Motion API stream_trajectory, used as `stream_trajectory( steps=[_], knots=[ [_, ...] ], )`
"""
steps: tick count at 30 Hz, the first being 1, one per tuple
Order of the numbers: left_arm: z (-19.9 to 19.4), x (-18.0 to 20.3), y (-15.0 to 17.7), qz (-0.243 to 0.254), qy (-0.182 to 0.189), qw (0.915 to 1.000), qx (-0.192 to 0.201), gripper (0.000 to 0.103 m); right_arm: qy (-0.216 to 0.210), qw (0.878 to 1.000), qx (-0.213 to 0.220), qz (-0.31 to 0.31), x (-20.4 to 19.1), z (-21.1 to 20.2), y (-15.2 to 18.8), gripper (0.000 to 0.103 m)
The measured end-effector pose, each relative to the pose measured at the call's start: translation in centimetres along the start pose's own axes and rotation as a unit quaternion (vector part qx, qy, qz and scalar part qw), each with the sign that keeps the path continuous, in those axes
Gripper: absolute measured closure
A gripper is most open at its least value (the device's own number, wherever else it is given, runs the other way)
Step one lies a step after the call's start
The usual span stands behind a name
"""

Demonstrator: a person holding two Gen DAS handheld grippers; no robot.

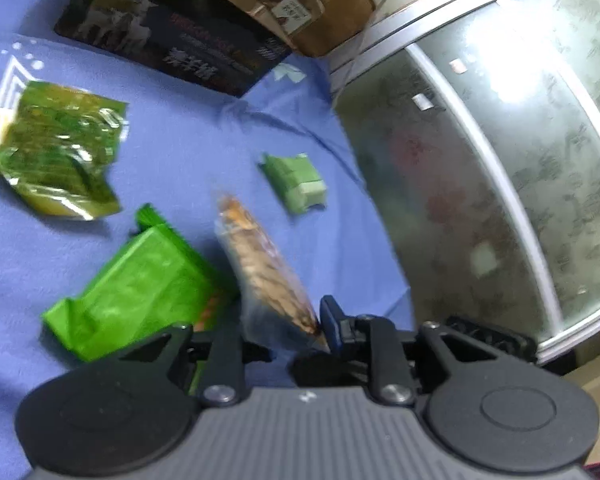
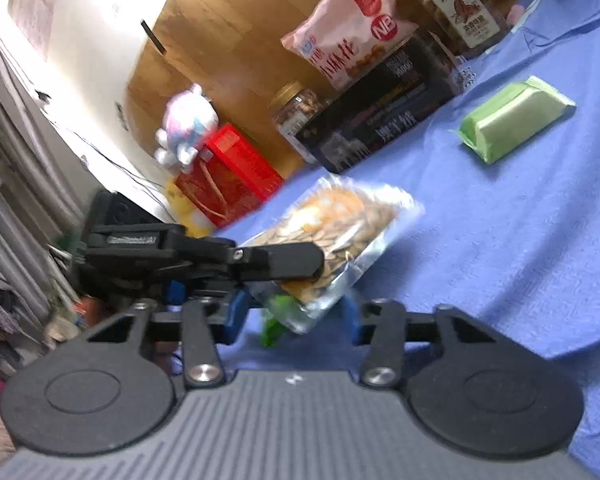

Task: Organize snacks
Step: 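Grasp the clear seed bag with the left gripper and lift it, then carry the seed bag over the tin and open the left gripper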

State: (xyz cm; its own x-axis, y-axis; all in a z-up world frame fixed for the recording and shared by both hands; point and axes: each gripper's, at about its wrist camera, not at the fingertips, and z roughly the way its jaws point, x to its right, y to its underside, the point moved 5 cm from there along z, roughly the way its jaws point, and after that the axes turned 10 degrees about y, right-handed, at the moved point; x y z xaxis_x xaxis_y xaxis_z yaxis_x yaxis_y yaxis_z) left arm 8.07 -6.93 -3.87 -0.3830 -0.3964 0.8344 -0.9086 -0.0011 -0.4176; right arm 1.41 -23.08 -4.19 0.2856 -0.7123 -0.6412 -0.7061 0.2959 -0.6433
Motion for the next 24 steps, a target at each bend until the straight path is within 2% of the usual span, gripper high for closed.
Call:
stream_trajectory(
  steps=[1,2,4,5,6,8,13,17,19,21,22,23,24],
  knots=[
    [0.0,-0.1,0.1,0.003,-0.005,1.0000,-0.001,0.078,0.010,1.000,-0.006,-0.004,-0.1,0.4,0.2,0.059],
    [-0.2,-0.2,0.0,0.005,-0.005,1.0000,-0.002,0.074,0.013,1.000,-0.010,-0.005,-0.3,0.6,0.3,0.059],
    [-0.9,-0.1,-0.1,0.004,0.004,1.0000,-0.001,0.054,0.016,1.000,-0.008,-0.012,-0.5,0.5,0.2,0.059],
    [-1.4,0.1,-0.3,0.009,0.005,0.9999,0.008,0.038,0.025,0.999,-0.006,-0.020,-0.7,0.4,0.2,0.057],
    [-1.8,0.1,-0.5,0.013,0.006,0.9998,0.014,0.027,0.035,0.999,-0.005,-0.027,-0.7,0.4,0.1,0.056],
    [-2.5,0.1,-0.9,0.016,0.009,0.9996,0.023,0.018,0.041,0.999,-0.008,-0.027,-0.5,0.4,0.1,0.056],
    [-2.9,-0.2,-1.5,0.007,0.018,0.9995,0.024,0.018,0.040,0.999,-0.010,-0.011,0.1,0.4,0.1,0.056],
    [-3.2,0.1,-1.9,0.013,0.007,0.9994,0.031,0.027,0.031,0.999,-0.009,0.007,0.3,0.4,-0.2,0.056],
    [-3.1,0.1,-2.1,0.012,0.005,0.9994,0.031,0.039,0.023,1.000,-0.006,0.019,0.5,0.3,-0.3,0.056],
    [-2.8,-0.2,-2.2,0.012,-0.008,0.9996,0.025,0.067,0.015,0.999,-0.004,0.034,0.9,0.2,-0.5,0.056],
    [-2.5,-0.5,-2.2,0.009,-0.019,0.9996,0.018,0.076,0.012,0.999,-0.002,0.042,1.1,0.1,-0.6,0.056],
    [-2.1,-0.8,-2.2,0.005,-0.027,0.9996,0.011,0.083,0.011,0.999,-0.001,0.047,1.3,0.1,-0.7,0.058],
    [-1.8,-1.2,-2.1,-0.001,-0.033,0.9995,0.006,0.085,0.011,0.999,0.000,0.050,1.4,0.2,-0.7,0.059]
  ],
)
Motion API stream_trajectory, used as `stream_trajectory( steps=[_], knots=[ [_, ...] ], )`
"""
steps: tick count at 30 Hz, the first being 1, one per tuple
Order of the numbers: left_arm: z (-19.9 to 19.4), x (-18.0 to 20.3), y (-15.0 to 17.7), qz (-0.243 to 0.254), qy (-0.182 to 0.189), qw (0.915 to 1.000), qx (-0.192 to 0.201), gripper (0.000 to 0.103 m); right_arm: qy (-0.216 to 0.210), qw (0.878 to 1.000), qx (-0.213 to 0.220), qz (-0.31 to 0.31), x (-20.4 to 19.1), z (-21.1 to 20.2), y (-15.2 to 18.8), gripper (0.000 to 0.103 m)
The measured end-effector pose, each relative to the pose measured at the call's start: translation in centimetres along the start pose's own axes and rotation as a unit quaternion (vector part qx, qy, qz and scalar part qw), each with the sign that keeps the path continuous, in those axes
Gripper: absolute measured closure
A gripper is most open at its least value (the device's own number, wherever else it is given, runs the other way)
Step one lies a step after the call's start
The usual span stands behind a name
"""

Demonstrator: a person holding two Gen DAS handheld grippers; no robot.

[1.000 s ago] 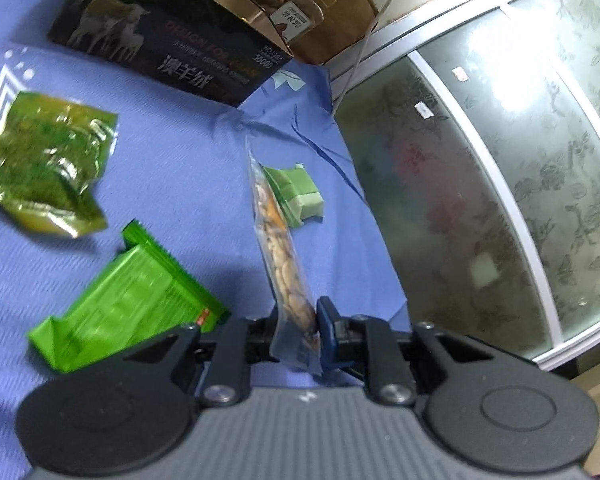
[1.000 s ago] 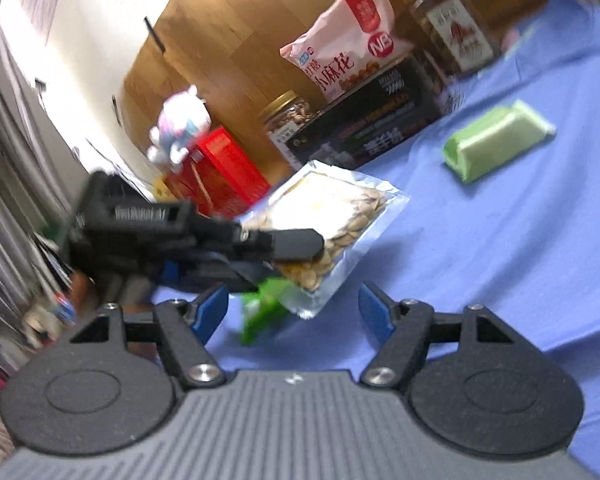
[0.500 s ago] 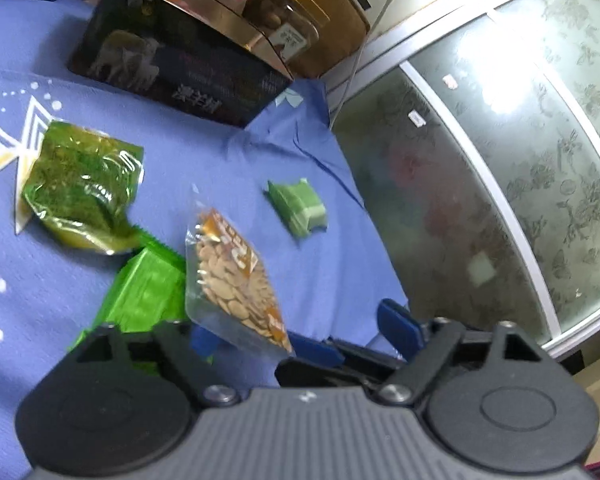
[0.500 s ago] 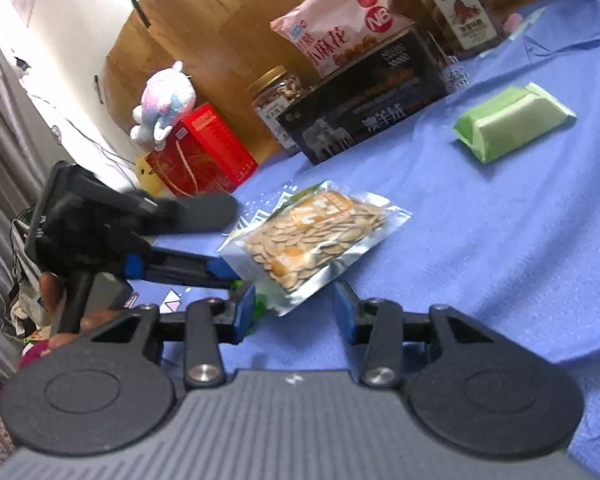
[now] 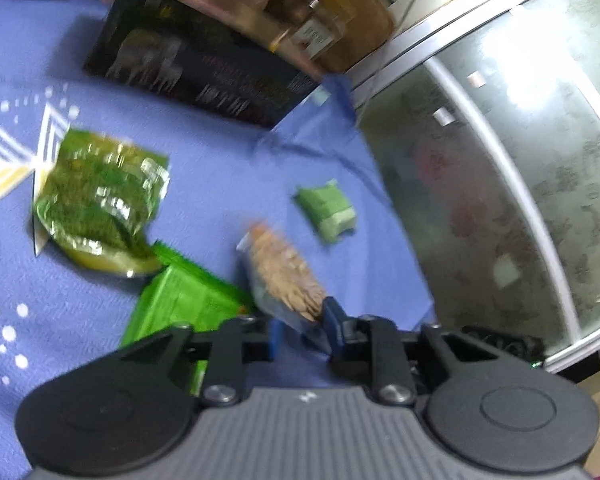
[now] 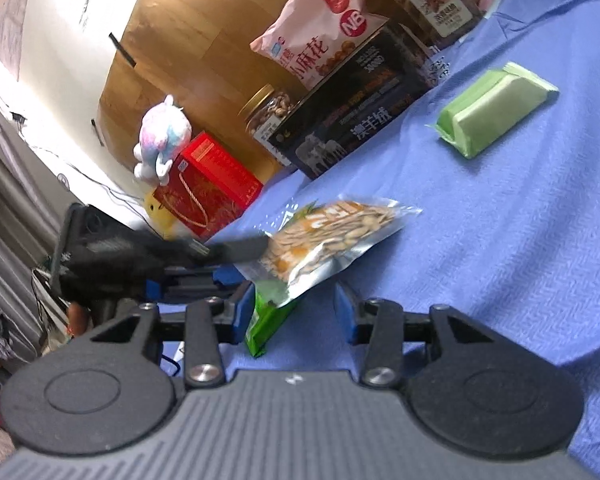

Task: Organize snacks
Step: 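Carry the seed bag over the tin and open the left gripper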

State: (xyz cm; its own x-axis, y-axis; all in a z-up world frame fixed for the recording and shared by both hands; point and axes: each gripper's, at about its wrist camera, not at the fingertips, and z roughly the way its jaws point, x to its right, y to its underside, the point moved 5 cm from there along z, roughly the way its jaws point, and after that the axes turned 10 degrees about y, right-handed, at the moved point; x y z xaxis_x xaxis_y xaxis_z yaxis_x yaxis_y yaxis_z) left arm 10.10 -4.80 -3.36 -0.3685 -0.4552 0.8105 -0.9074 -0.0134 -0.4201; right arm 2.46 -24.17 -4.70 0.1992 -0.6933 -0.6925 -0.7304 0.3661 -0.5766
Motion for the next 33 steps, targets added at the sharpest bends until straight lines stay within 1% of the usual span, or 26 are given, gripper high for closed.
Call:
stream_trajectory(
  steps=[2,3,5,8,11,14,19,23,26,28,31,32,33],
  knots=[
    [0.3,-0.4,0.1,-0.005,-0.007,1.0000,0.003,0.086,0.013,1.000,0.002,-0.003,0.2,0.1,0.0,0.074],
    [0.2,-0.4,0.1,-0.003,-0.008,1.0000,0.004,0.086,0.018,1.000,-0.001,-0.007,0.3,0.2,0.0,0.075],
    [0.0,0.1,0.0,0.009,-0.009,0.9999,0.009,0.086,0.017,1.000,0.001,-0.008,0.3,0.2,-0.1,0.075],
    [-1.0,1.4,-0.5,0.039,-0.011,0.9989,0.025,0.086,0.018,0.999,0.017,-0.043,-0.9,-0.3,-0.8,0.075],
    [-2.4,2.5,-1.9,0.056,-0.006,0.9973,0.048,0.086,0.018,0.996,0.035,-0.082,-2.7,-0.2,-2.3,0.075],
    [-3.7,3.2,-4.1,0.063,-0.011,0.9956,0.068,0.085,0.009,0.993,0.045,-0.107,-4.1,0.6,-4.5,0.075],
    [-5.3,3.4,-8.7,0.072,-0.033,0.9913,0.105,0.085,-0.008,0.991,0.049,-0.121,-5.3,3.8,-8.6,0.075],
    [-5.3,2.4,-12.6,0.064,-0.051,0.9891,0.123,0.084,-0.015,0.991,0.045,-0.124,-5.3,6.5,-12.0,0.075],
    [-4.9,0.6,-15.2,0.048,-0.067,0.9885,0.127,0.084,-0.010,0.992,0.034,-0.122,-4.9,9.0,-14.2,0.075],
    [-4.3,-0.5,-16.6,0.036,-0.080,0.9877,0.130,0.081,-0.003,0.993,0.022,-0.117,-4.3,10.7,-15.3,0.075],
    [-3.5,-2.0,-18.1,0.031,-0.106,0.9849,0.133,0.077,0.010,0.993,0.019,-0.115,-3.5,12.7,-16.5,0.069],
    [-3.2,-2.4,-18.5,0.033,-0.120,0.9829,0.136,0.069,0.020,0.993,0.021,-0.116,-3.3,13.3,-16.8,0.067],
    [-2.9,-2.7,-18.8,0.037,-0.144,0.9793,0.138,0.064,0.031,0.992,0.025,-0.118,-3.1,13.7,-16.9,0.069]
  ],
)
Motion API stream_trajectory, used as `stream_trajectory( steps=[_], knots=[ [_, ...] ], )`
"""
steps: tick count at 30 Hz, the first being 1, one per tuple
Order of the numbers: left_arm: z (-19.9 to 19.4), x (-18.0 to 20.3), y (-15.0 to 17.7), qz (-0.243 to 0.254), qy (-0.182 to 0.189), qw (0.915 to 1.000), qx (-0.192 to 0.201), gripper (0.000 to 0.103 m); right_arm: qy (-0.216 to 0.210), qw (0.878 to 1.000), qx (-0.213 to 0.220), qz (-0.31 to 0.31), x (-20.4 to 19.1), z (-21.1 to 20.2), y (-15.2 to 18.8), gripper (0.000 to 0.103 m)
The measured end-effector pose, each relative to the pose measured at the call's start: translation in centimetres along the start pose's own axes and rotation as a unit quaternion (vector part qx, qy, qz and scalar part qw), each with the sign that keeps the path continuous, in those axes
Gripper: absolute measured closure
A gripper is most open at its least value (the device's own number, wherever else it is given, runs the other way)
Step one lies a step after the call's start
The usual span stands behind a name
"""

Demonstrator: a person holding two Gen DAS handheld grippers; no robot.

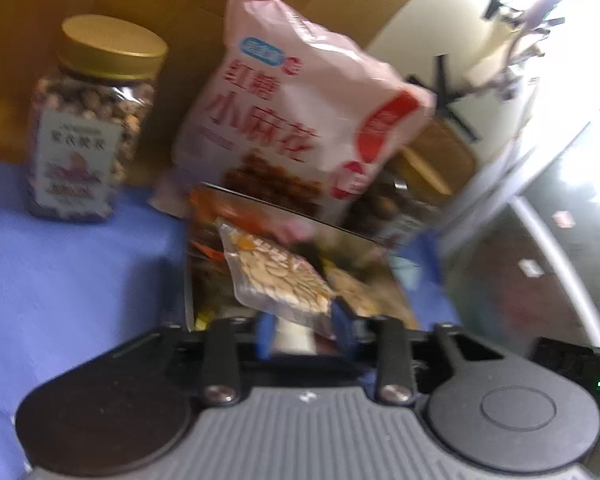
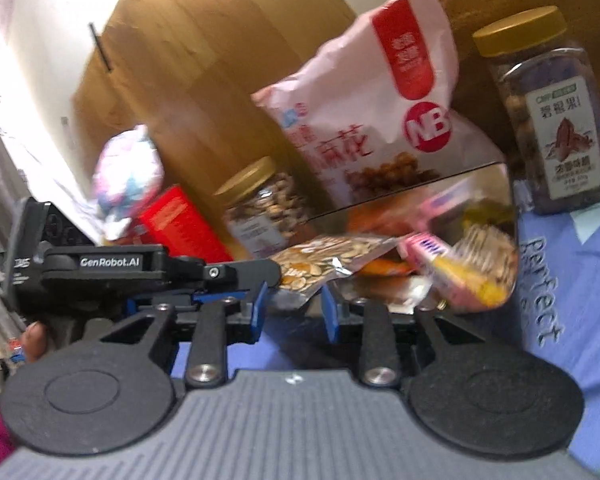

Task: Organize snacks
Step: 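Carry the seed bag over the tin and open the left gripper, then grasp the green pickled-vegetable pouch with the left gripper and lift it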

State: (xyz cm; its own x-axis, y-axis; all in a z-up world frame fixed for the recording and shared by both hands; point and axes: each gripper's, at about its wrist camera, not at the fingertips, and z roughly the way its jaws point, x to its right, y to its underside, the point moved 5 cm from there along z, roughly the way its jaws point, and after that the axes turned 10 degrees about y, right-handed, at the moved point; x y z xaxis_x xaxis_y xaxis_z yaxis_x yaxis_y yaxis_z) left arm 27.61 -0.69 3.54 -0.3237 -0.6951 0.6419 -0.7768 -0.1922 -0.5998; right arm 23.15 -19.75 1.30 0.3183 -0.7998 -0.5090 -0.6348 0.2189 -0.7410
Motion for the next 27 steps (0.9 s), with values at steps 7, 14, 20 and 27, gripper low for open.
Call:
stream_trajectory(
  steps=[7,14,20,27],
  knots=[
    [0.8,1.2,0.4,0.069,-0.059,0.9958,0.010,0.054,0.030,0.997,0.056,-0.037,-0.5,-2.1,-0.2,0.051],
    [-4.9,3.1,3.2,0.108,-0.051,0.9918,0.045,0.044,0.014,0.999,0.038,-0.008,-1.0,-5.4,3.8,0.051],
    [-8.1,0.0,8.5,0.045,-0.048,0.9978,0.007,0.044,0.003,0.999,-0.038,0.029,-1.3,-5.0,9.5,0.051],
    [-8.1,-3.4,12.5,-0.033,-0.013,0.9987,-0.036,0.044,-0.003,0.995,-0.091,0.037,-2.9,-4.1,12.2,0.051]
  ],
)
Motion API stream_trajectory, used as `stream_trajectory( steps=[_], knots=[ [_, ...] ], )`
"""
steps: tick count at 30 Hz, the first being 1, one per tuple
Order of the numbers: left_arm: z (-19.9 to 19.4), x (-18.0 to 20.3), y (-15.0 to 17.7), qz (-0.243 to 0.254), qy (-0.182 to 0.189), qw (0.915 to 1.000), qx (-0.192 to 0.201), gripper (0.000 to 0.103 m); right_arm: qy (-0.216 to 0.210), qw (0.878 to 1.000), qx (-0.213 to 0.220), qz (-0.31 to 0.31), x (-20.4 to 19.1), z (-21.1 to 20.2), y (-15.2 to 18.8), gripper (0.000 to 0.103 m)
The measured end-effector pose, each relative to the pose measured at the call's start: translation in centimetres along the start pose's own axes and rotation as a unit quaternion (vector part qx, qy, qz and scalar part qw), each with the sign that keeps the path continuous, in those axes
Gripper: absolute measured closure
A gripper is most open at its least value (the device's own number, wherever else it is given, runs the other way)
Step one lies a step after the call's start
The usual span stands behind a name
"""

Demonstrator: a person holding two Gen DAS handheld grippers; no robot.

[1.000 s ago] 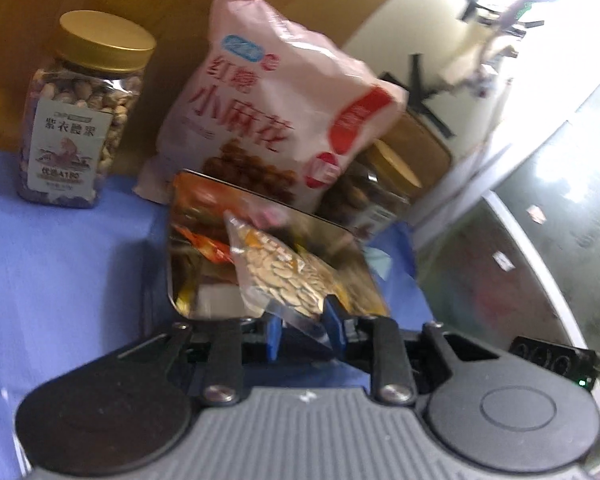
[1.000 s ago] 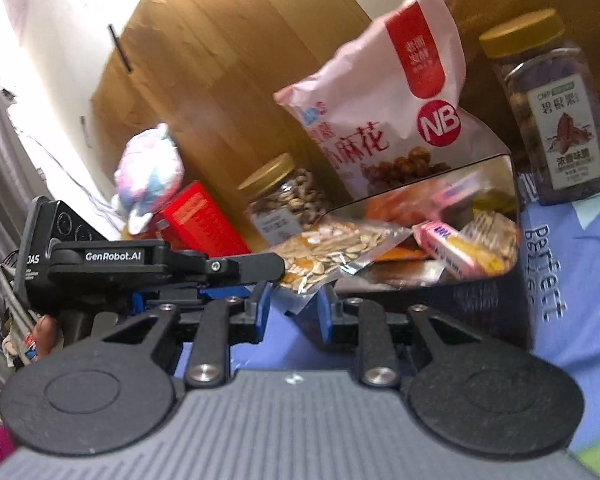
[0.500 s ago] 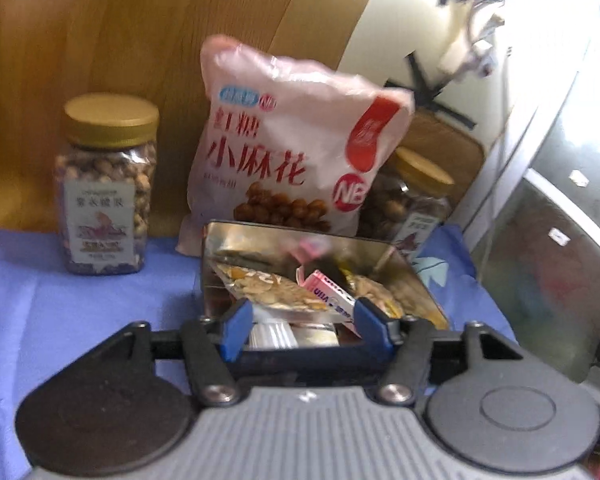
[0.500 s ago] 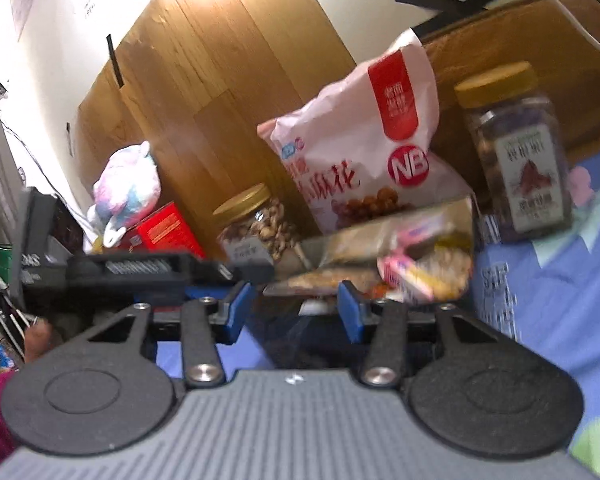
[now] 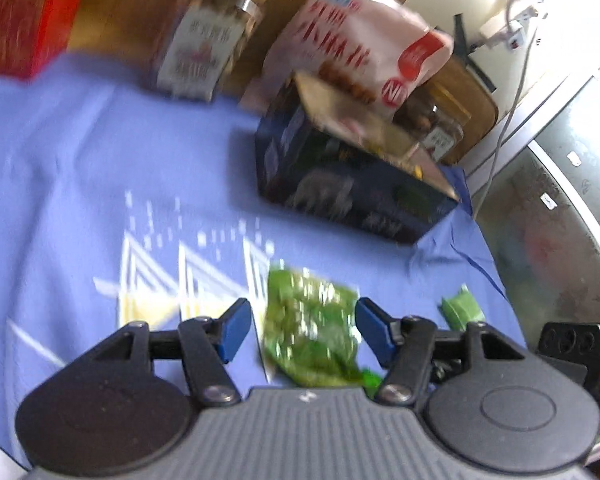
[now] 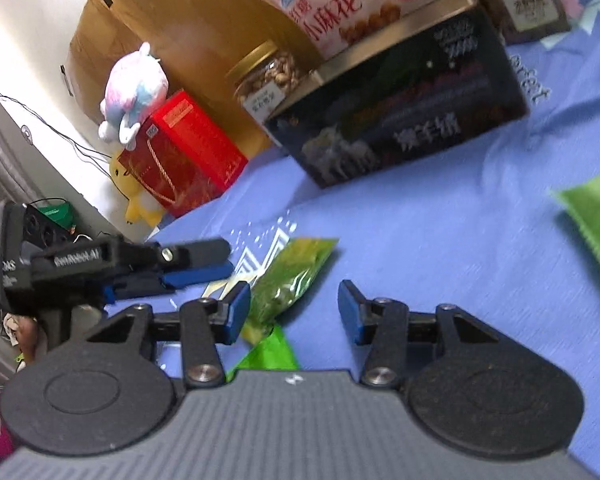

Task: Organize snacks
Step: 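Grasp the green pickled-vegetable pouch with the left gripper and lift it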

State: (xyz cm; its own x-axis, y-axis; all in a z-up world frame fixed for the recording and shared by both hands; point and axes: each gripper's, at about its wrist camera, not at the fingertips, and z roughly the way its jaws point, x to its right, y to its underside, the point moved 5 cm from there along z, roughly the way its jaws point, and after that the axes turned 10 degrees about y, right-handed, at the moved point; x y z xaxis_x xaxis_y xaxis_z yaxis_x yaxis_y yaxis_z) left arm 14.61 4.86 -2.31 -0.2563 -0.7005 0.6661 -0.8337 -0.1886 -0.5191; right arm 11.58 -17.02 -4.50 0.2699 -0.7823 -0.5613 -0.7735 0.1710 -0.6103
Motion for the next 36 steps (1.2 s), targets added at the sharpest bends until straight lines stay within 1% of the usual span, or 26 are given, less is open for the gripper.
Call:
stream_trajectory(
  steps=[1,3,4,8,9,11,12,13,14,16,19,20,22,23,25,26,28,31,34,36],
  knots=[
    [0.3,-0.3,0.3,-0.007,0.008,0.9999,-0.005,0.044,0.004,1.000,0.002,-0.004,-0.3,0.1,0.0,0.051],
    [0.1,-0.2,0.8,-0.002,0.009,0.9999,0.003,0.044,0.012,1.000,0.005,-0.015,-0.8,0.3,0.1,0.051],
    [0.1,-0.1,0.8,-0.003,0.010,0.9999,0.006,0.046,0.016,1.000,0.006,-0.022,-1.1,0.4,0.3,0.051],
    [-0.4,-0.8,1.3,-0.027,0.022,0.9993,0.012,0.060,0.032,0.997,0.008,-0.064,-2.4,0.9,1.0,0.051],
    [-0.5,-1.1,1.4,-0.037,0.029,0.9988,0.013,0.060,0.034,0.997,0.007,-0.074,-2.9,1.2,1.2,0.051],
    [-0.9,-1.5,1.7,-0.050,0.040,0.9979,0.013,0.062,0.051,0.993,0.013,-0.105,-4.0,1.6,1.7,0.051],
    [-1.0,-1.4,1.8,-0.049,0.038,0.9980,0.013,0.065,0.056,0.991,0.013,-0.119,-4.7,1.9,2.0,0.051],
    [-1.2,-1.4,2.0,-0.045,0.035,0.9983,0.012,0.067,0.056,0.990,0.012,-0.129,-5.2,2.1,2.3,0.052],
    [-1.4,-1.4,2.3,-0.044,0.037,0.9983,0.011,0.067,0.052,0.989,0.010,-0.138,-5.9,2.2,2.6,0.054],
    [-2.1,-1.3,2.8,-0.042,0.034,0.9984,0.014,0.067,0.040,0.986,0.003,-0.161,-7.2,2.4,3.4,0.054],
    [-4.0,-1.6,3.7,-0.033,0.025,0.9988,0.026,0.067,0.044,0.973,0.011,-0.226,-9.3,2.0,4.9,0.054],
    [-4.7,-1.8,4.0,-0.033,0.021,0.9988,0.030,0.067,0.037,0.970,0.008,-0.238,-9.8,1.9,5.4,0.053],
    [-6.0,-2.5,4.8,-0.037,0.014,0.9987,0.033,0.072,0.006,0.966,-0.005,-0.257,-10.9,1.5,6.6,0.054],
    [-6.5,-3.0,5.3,-0.043,0.014,0.9984,0.033,0.073,-0.010,0.964,-0.013,-0.265,-11.4,1.3,7.3,0.054],
    [-7.7,-3.7,5.9,-0.052,0.018,0.9976,0.042,0.073,-0.026,0.957,-0.023,-0.287,-12.5,1.3,8.5,0.054],
    [-8.3,-3.9,6.1,-0.054,0.014,0.9973,0.048,0.072,-0.028,0.954,-0.024,-0.296,-12.8,1.2,8.9,0.054],
    [-9.5,-4.5,6.5,-0.059,0.011,0.9964,0.060,0.071,-0.031,0.955,-0.025,-0.293,-12.7,1.1,8.9,0.054],
    [-10.4,-5.3,6.6,-0.071,0.009,0.9950,0.069,0.071,-0.034,0.966,-0.020,-0.256,-11.9,1.0,7.6,0.054],
    [-10.6,-5.6,6.6,-0.077,0.012,0.9943,0.073,0.071,-0.016,0.975,-0.010,-0.220,-11.3,1.4,6.1,0.054],
    [-10.5,-5.4,6.7,-0.072,0.014,0.9947,0.073,0.065,-0.002,0.977,-0.003,-0.215,-11.1,1.9,5.2,0.054]
  ],
)
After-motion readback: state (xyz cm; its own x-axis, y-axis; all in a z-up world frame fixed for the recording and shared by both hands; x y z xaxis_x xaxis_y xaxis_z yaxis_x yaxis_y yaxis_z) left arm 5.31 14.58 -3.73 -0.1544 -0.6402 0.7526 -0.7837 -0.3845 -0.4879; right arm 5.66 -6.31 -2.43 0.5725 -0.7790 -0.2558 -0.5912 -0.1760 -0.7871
